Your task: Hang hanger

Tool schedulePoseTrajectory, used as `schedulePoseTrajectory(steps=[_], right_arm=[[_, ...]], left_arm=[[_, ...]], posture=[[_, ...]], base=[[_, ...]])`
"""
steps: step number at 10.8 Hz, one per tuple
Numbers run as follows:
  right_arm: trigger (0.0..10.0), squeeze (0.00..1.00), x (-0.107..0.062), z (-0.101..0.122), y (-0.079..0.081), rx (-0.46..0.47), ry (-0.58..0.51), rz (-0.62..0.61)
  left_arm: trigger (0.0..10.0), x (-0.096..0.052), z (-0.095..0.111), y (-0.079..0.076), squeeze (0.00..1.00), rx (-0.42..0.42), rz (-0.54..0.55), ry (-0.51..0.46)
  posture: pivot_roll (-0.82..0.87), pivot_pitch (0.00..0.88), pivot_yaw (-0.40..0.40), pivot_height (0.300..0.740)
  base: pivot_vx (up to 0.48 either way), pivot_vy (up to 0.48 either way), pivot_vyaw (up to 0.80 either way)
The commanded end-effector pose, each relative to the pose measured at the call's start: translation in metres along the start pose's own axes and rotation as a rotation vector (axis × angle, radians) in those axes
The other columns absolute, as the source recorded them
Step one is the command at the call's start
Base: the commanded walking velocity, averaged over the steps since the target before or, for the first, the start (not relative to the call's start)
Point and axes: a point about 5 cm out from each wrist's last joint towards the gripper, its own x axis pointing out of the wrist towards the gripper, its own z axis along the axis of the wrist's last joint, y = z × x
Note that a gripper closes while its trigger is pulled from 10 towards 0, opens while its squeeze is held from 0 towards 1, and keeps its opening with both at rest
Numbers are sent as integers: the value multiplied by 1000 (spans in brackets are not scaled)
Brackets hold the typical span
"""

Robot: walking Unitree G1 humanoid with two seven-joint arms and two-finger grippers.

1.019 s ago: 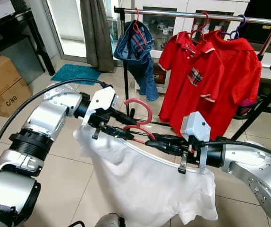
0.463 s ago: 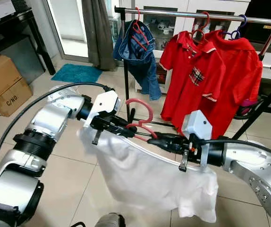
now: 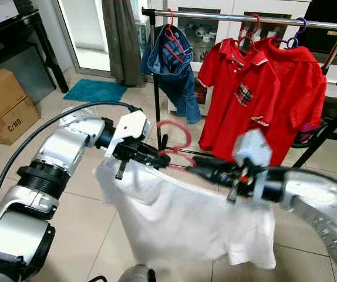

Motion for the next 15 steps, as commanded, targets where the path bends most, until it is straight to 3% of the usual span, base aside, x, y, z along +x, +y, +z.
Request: schedulePoseTrajectory(steps=[1, 4, 7, 9, 10, 11, 12, 13, 15], right_arm=[[10000, 1000, -5, 5, -4, -14, -38, -39], [10000, 1000, -19, 10, -16, 48, -140, -202], [10000, 1000, -6, -12, -10, 206, -125, -437], [10000, 1000, 0, -24, -14, 244, -84, -622], [10000, 98, 5, -35, -17, 266, -5, -782], [10000, 98, 5, -38, -18, 270, 16, -809], [10000, 0, 5, -43, -20, 344, 31, -887], [10000, 0, 5, -48, -25, 400, 55, -951], [10000, 0, 7, -49, -26, 440, 54, -968]], left_arm=[[0, -12, -2, 3, 0, -8, 86, 1], [0, -21, -15, 7, 0, -61, 264, 22], [0, -20, -20, -7, 0, -126, 366, -25], [0, -13, -18, -12, 0, -131, 410, -42], [0, -7, -14, -16, 0, -147, 441, -72], [0, -6, -13, -17, 0, -150, 446, -82], [0, -5, -12, -21, 0, -166, 450, -93], [0, -5, -11, -22, 0, -176, 453, -94], [0, -4, -9, -24, 0, -180, 442, -96]], posture=[[33, 0, 63, 740], [34, 0, 58, 740], [30, 8, 61, 740], [32, 22, 57, 740], [31, 36, 53, 740], [31, 36, 53, 740], [31, 36, 54, 740], [31, 39, 59, 740], [33, 40, 56, 740]], base=[[0, 0, 0], [0, 0, 0], [0, 0, 0], [0, 0, 0], [0, 0, 0], [0, 0, 0], [0, 0, 0], [0, 0, 0], [0, 0, 0]])
